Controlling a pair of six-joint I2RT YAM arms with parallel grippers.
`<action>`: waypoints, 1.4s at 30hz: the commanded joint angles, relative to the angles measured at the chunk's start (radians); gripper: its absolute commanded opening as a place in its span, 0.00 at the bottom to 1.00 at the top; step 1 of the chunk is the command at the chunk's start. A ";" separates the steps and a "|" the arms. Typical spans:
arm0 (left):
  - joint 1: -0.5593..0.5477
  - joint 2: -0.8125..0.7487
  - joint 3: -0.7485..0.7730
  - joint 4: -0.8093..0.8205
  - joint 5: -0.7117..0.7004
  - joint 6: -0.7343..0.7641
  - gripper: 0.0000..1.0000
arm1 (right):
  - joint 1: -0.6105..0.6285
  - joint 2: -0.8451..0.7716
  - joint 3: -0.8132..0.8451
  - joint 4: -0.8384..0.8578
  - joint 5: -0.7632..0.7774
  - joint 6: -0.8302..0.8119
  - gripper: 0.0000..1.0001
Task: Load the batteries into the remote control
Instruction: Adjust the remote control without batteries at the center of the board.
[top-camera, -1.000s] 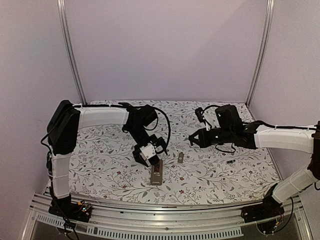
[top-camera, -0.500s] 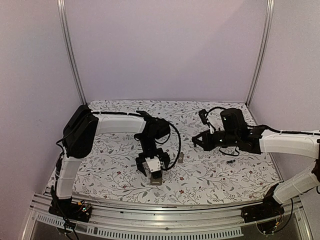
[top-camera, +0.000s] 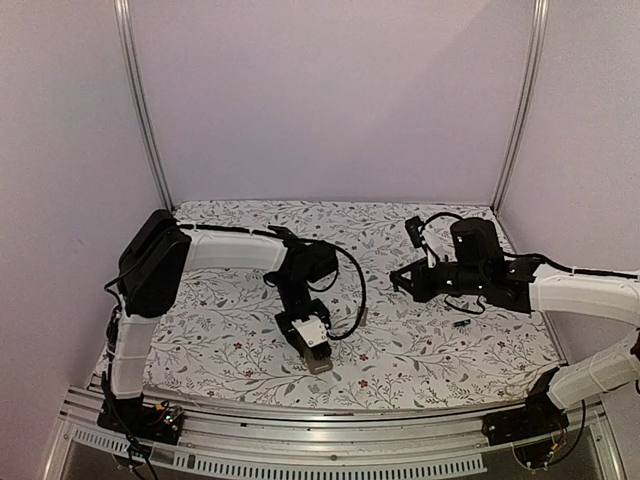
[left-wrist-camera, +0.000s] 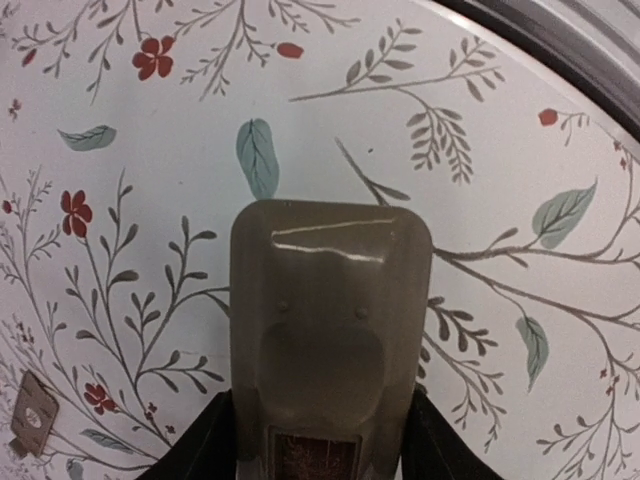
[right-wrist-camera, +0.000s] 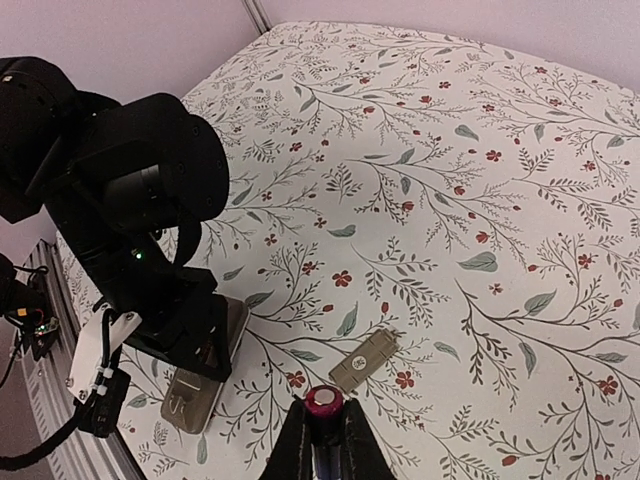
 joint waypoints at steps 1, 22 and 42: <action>-0.014 -0.077 -0.071 0.105 0.114 -0.397 0.46 | 0.004 -0.017 0.032 -0.046 0.032 -0.007 0.00; -0.201 -0.342 -0.498 0.744 -0.070 -1.310 1.00 | 0.005 -0.099 0.070 -0.185 0.027 -0.033 0.00; 0.114 -0.590 -0.904 0.966 0.292 -0.986 1.00 | 0.184 0.268 0.247 -0.084 -0.136 -0.032 0.00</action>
